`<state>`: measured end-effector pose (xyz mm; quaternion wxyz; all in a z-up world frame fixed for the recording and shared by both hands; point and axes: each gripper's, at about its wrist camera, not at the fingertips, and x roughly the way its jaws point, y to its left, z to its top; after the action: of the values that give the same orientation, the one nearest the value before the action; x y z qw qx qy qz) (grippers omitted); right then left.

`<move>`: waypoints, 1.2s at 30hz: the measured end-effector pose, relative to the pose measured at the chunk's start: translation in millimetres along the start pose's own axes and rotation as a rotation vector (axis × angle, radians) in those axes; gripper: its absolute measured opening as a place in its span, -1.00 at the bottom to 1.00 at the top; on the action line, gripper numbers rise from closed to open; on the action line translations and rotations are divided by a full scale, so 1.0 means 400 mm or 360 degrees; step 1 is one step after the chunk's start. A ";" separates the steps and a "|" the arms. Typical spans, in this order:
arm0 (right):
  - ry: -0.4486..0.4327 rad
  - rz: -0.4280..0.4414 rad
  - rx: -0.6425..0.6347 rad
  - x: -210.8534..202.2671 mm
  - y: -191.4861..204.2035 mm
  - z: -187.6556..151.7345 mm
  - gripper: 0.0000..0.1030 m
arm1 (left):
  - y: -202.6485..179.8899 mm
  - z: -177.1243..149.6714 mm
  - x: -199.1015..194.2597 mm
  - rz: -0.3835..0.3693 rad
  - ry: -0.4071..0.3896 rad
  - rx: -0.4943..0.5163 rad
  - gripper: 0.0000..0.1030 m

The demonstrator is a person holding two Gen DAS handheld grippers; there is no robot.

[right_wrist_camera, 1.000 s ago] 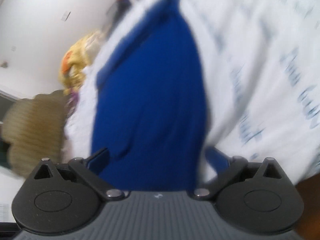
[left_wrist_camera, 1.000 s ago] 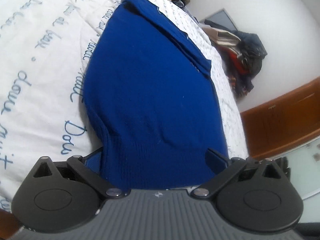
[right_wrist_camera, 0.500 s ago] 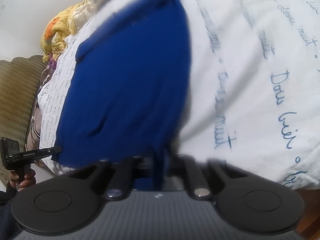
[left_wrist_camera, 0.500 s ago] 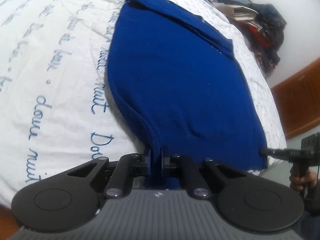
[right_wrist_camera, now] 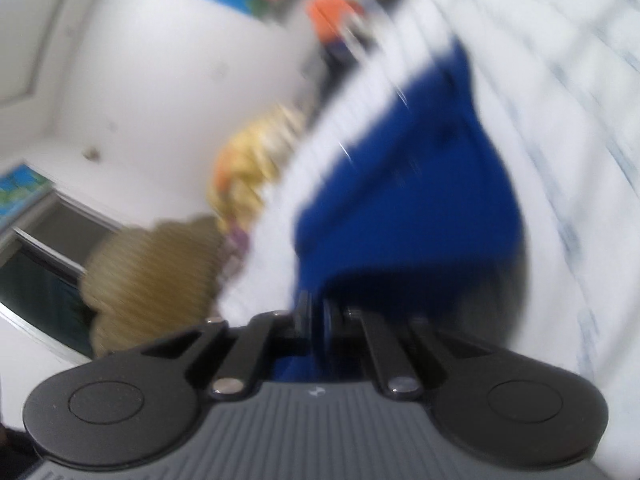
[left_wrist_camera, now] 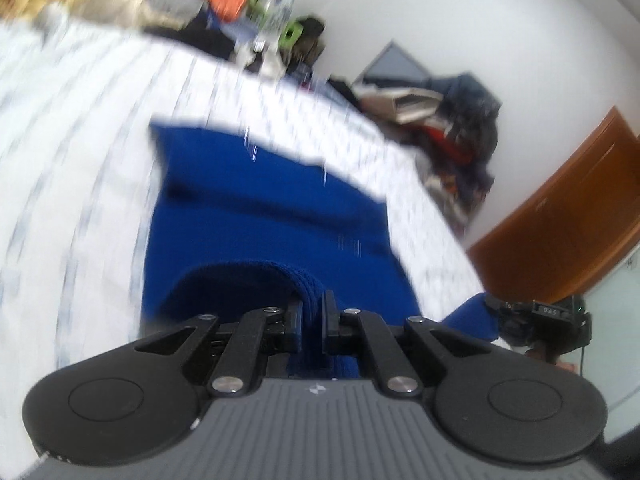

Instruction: Fold small clothes

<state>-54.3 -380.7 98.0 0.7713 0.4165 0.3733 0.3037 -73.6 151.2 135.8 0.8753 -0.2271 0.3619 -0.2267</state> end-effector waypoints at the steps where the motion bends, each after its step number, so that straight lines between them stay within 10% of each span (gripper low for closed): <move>1: -0.0035 0.0034 -0.0017 0.025 -0.003 0.040 -0.91 | 0.005 0.043 0.029 0.0007 -0.0033 0.0014 -0.85; 11: -0.0320 0.0024 0.0120 0.363 -0.179 0.508 -0.83 | 0.112 0.403 0.449 0.0341 -0.0197 0.0037 -0.60; 13: -0.0390 -0.0055 0.0220 0.411 -0.235 0.554 -0.11 | 0.159 0.417 0.487 0.0511 -0.0234 -0.0105 -0.33; 14: -0.0386 -0.0161 0.0267 0.426 -0.253 0.570 0.75 | 0.173 0.411 0.484 0.0491 -0.0251 -0.0154 -0.25; 15: -0.0362 -0.0266 0.0268 0.440 -0.252 0.575 0.96 | 0.179 0.395 0.468 0.0452 -0.0268 -0.0161 -0.01; 18: -0.0341 -0.0353 0.0047 0.414 -0.207 0.538 0.93 | 0.162 0.313 0.392 0.0515 -0.0339 -0.0016 0.64; 25: -0.0097 -0.0802 -0.0318 0.292 -0.146 0.338 0.93 | 0.203 0.091 0.284 0.0559 -0.0133 -0.0098 0.59; 31: 0.0023 -0.0710 -0.0329 0.286 -0.133 0.233 0.88 | 0.233 0.060 0.345 0.0414 -0.0072 -0.0259 0.38; 32: 0.0027 -0.0700 -0.0335 0.295 -0.130 0.237 0.69 | 0.229 0.075 0.359 0.0457 -0.0074 -0.0252 -0.06; 33: 0.0023 -0.0696 -0.0329 0.309 -0.131 0.250 0.08 | 0.230 0.089 0.377 0.0489 -0.0037 -0.0257 -0.91; 35: 0.0055 -0.0729 -0.0206 0.340 -0.161 0.290 -0.87 | 0.243 0.105 0.396 0.0495 0.0024 -0.0317 -0.82; 36: 0.0068 -0.0703 -0.0155 0.352 -0.182 0.305 -0.87 | 0.235 0.112 0.389 0.0503 0.0018 -0.0286 -0.83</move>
<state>133.8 -355.5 35.0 0.8302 0.2805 0.4565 0.1538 80.2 148.9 29.1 0.8741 -0.2435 0.4167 -0.0544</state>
